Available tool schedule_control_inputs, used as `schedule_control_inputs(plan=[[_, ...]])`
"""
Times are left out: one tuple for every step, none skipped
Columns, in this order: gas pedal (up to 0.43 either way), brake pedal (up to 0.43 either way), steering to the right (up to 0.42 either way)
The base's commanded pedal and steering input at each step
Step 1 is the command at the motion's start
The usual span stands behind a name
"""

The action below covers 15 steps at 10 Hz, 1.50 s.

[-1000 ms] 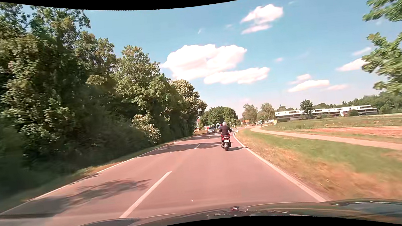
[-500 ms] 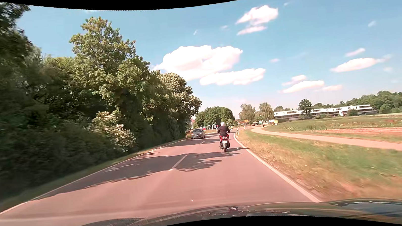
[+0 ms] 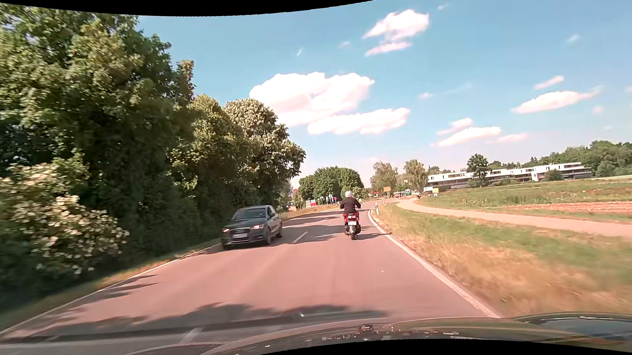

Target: Follow the waypoints while adhering to traffic rules and regulations

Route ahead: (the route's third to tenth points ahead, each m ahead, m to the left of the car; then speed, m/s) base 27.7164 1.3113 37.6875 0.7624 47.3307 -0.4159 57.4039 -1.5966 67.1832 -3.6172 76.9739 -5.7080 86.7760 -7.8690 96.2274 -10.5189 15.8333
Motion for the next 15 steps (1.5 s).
schedule_control_inputs(plan=[[0.13, 0.012, 0.013], [0.13, 0.006, 0.013], [0.13, 0.012, 0.013], [0.13, 0.012, 0.013], [0.13, 0.012, 0.013], [0.13, 0.012, 0.013], [0.13, 0.012, 0.014], [0.13, 0.012, 0.014], [0.118, 0.012, 0.014], [0.087, 0.012, 0.014], [0.079, 0.012, 0.014], [0.067, 0.012, 0.014], [0.067, 0.012, 0.014], [0.067, 0.012, 0.013], [0.067, 0.012, 0.012]])
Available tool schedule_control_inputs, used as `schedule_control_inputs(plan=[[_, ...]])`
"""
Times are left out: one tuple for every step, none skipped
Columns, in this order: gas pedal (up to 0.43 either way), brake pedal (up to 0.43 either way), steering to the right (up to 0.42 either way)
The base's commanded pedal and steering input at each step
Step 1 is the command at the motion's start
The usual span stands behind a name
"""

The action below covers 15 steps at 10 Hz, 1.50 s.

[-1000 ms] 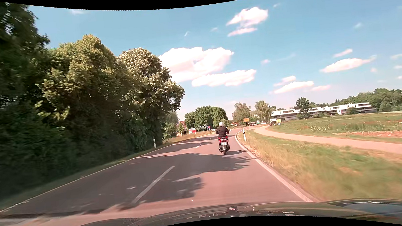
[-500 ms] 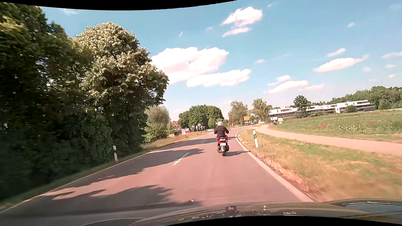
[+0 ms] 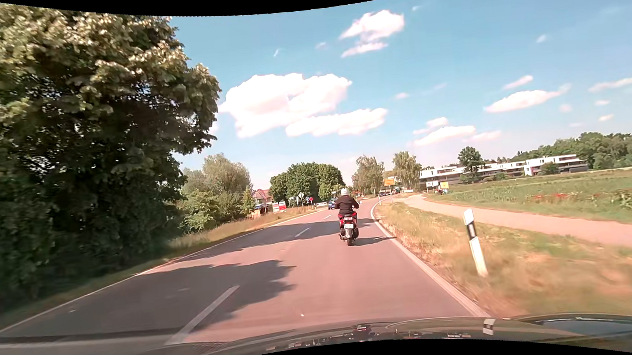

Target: Follow the waypoints while adhering to traffic rules and regulations

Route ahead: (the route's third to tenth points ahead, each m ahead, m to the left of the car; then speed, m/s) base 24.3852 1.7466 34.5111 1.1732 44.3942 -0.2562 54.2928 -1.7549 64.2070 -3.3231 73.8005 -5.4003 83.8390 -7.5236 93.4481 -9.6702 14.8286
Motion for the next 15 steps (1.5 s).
schedule_control_inputs(plan=[[0.067, 0.006, 0.012], [0.067, 0.012, 0.012], [0.079, 0.012, 0.013], [0.079, 0.012, 0.012], [0.098, 0.012, 0.013], [0.118, 0.012, 0.013], [0.13, 0.012, 0.013], [0.138, 0.012, 0.013], [0.15, 0.012, 0.014], [0.15, 0.012, 0.014], [0.15, 0.012, 0.013], [0.15, 0.012, 0.014], [0.15, 0.012, 0.013], [0.15, 0.012, 0.013], [0.13, 0.012, 0.014]])
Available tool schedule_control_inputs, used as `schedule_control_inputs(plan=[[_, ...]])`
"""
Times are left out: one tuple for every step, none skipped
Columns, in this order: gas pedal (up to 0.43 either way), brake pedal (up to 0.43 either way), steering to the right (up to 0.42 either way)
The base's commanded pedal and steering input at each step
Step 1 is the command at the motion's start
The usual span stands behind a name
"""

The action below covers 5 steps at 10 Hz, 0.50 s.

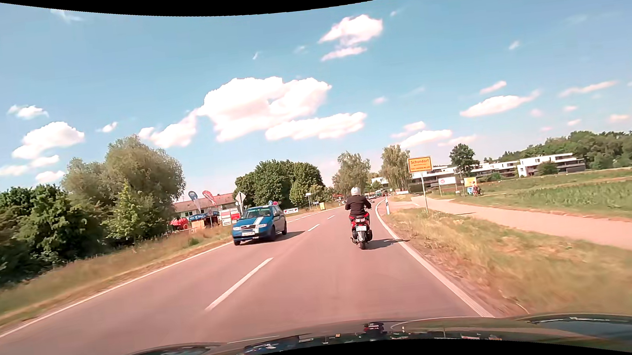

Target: Follow the waypoints while adhering to traffic rules and regulations

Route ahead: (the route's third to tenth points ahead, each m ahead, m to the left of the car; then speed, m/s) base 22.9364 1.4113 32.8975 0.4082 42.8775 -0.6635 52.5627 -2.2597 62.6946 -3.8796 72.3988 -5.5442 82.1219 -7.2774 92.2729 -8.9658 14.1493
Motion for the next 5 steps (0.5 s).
schedule_control_inputs(plan=[[0.11, 0.012, 0.013], [0.11, 0.012, 0.013], [0.11, 0.006, 0.013], [0.11, 0.012, 0.013], [0.11, 0.012, 0.013]])
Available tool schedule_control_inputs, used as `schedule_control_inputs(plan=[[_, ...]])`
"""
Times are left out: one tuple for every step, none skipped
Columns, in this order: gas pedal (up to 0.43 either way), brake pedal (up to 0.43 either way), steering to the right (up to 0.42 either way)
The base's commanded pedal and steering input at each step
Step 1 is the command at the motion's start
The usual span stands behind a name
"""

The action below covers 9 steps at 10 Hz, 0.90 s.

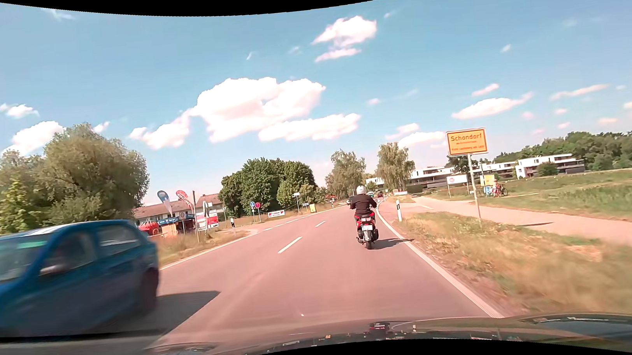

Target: Follow the waypoints while adhering to traffic rules and regulations

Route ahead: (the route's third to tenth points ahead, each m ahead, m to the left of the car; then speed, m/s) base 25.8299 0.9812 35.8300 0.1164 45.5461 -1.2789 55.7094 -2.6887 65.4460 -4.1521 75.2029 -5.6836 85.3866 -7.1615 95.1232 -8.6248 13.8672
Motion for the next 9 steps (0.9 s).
schedule_control_inputs(plan=[[0.11, 0.012, 0.013], [0.11, 0.012, 0.013], [0.11, 0.012, 0.013], [0.11, 0.012, 0.013], [0.11, 0.012, 0.013], [0.11, 0.012, 0.015], [0.11, 0.012, 0.017], [0.11, 0.012, 0.018], [0.11, 0.012, 0.018]])
